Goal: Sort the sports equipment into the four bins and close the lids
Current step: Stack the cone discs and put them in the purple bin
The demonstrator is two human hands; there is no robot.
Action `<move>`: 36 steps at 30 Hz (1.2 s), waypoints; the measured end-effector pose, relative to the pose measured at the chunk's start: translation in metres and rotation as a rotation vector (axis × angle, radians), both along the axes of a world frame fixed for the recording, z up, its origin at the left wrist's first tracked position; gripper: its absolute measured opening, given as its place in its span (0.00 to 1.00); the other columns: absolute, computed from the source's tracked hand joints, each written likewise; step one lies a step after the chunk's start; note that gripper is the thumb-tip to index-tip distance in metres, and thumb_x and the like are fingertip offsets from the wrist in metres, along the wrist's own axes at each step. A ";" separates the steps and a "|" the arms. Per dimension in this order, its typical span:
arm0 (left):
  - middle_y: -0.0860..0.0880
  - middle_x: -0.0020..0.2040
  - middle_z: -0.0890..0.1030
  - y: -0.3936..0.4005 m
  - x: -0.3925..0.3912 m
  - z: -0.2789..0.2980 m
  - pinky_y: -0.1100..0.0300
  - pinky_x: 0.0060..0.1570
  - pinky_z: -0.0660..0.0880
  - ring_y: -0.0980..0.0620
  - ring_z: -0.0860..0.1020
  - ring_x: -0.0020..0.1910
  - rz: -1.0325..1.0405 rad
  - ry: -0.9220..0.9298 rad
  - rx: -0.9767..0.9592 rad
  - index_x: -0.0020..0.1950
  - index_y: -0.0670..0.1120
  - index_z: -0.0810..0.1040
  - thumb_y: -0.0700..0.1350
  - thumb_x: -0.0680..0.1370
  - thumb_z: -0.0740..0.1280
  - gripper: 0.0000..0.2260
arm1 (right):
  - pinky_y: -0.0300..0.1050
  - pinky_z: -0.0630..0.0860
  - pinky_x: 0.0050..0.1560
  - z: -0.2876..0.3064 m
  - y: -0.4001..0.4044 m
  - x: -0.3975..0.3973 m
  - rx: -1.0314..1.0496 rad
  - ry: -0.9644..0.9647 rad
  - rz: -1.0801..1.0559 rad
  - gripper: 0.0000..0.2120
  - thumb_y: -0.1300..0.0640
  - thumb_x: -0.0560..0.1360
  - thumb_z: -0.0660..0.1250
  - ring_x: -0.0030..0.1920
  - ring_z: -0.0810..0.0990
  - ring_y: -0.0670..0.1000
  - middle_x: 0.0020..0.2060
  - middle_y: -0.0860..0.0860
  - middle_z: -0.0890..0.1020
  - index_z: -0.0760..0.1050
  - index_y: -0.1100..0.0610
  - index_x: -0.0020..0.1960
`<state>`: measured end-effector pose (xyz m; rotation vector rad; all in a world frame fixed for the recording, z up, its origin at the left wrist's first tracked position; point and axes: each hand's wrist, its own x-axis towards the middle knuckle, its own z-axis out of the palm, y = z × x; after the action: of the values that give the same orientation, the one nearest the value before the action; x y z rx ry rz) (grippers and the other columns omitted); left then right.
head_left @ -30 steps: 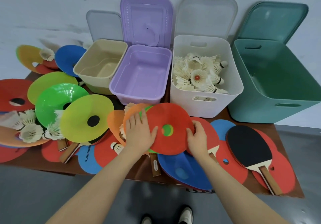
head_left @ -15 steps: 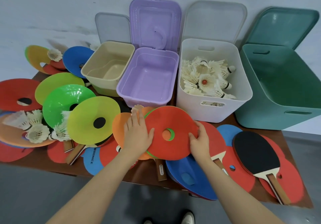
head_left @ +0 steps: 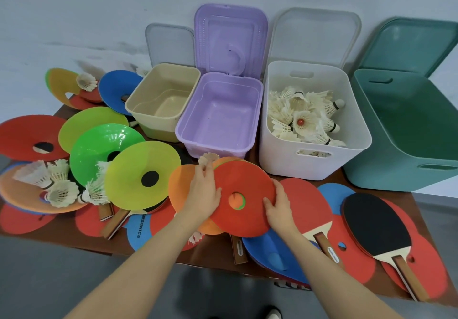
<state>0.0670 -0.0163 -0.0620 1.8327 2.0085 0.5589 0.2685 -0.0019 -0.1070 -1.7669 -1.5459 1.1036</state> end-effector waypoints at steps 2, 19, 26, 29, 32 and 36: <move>0.41 0.64 0.65 -0.002 -0.002 0.000 0.56 0.47 0.71 0.44 0.73 0.52 0.048 0.079 -0.030 0.75 0.43 0.52 0.45 0.76 0.65 0.32 | 0.58 0.59 0.69 -0.003 0.001 -0.003 -0.021 0.002 0.031 0.26 0.61 0.77 0.60 0.67 0.66 0.55 0.67 0.51 0.70 0.59 0.49 0.73; 0.48 0.73 0.61 -0.015 -0.013 0.018 0.67 0.64 0.58 0.50 0.63 0.71 -0.125 -0.222 0.158 0.76 0.48 0.55 0.37 0.78 0.62 0.29 | 0.46 0.70 0.64 0.033 -0.021 -0.003 0.202 0.206 -0.121 0.23 0.69 0.76 0.59 0.59 0.73 0.44 0.59 0.45 0.75 0.68 0.52 0.67; 0.46 0.63 0.70 -0.012 -0.002 0.008 0.63 0.61 0.66 0.47 0.72 0.61 -0.103 -0.213 0.046 0.76 0.51 0.54 0.36 0.77 0.61 0.30 | 0.56 0.63 0.67 0.025 -0.031 0.020 0.080 -0.104 -0.050 0.25 0.58 0.77 0.63 0.63 0.72 0.51 0.62 0.49 0.74 0.62 0.52 0.72; 0.44 0.55 0.76 -0.013 0.004 0.004 0.48 0.50 0.75 0.43 0.77 0.52 -0.054 -0.101 -0.009 0.76 0.52 0.50 0.42 0.77 0.63 0.31 | 0.59 0.66 0.64 0.025 -0.042 0.041 0.109 -0.176 -0.024 0.21 0.53 0.76 0.65 0.59 0.74 0.51 0.58 0.47 0.76 0.68 0.50 0.68; 0.42 0.63 0.74 -0.012 0.014 0.007 0.49 0.53 0.74 0.42 0.75 0.58 -0.048 -0.139 0.071 0.76 0.48 0.52 0.40 0.78 0.60 0.29 | 0.53 0.68 0.61 0.028 -0.059 0.061 0.095 -0.183 0.039 0.15 0.51 0.76 0.66 0.52 0.76 0.45 0.54 0.44 0.77 0.74 0.50 0.62; 0.44 0.66 0.73 -0.014 0.021 0.015 0.59 0.50 0.70 0.45 0.74 0.60 0.006 -0.223 0.218 0.76 0.48 0.56 0.39 0.79 0.59 0.25 | 0.48 0.59 0.57 0.029 -0.075 0.084 0.075 -0.479 -0.025 0.16 0.50 0.76 0.64 0.56 0.74 0.50 0.57 0.47 0.76 0.72 0.50 0.63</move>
<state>0.0881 -0.0303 -0.0470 1.7927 1.8657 0.9718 0.3529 -0.0768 -0.0783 -2.0929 -1.7991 0.6228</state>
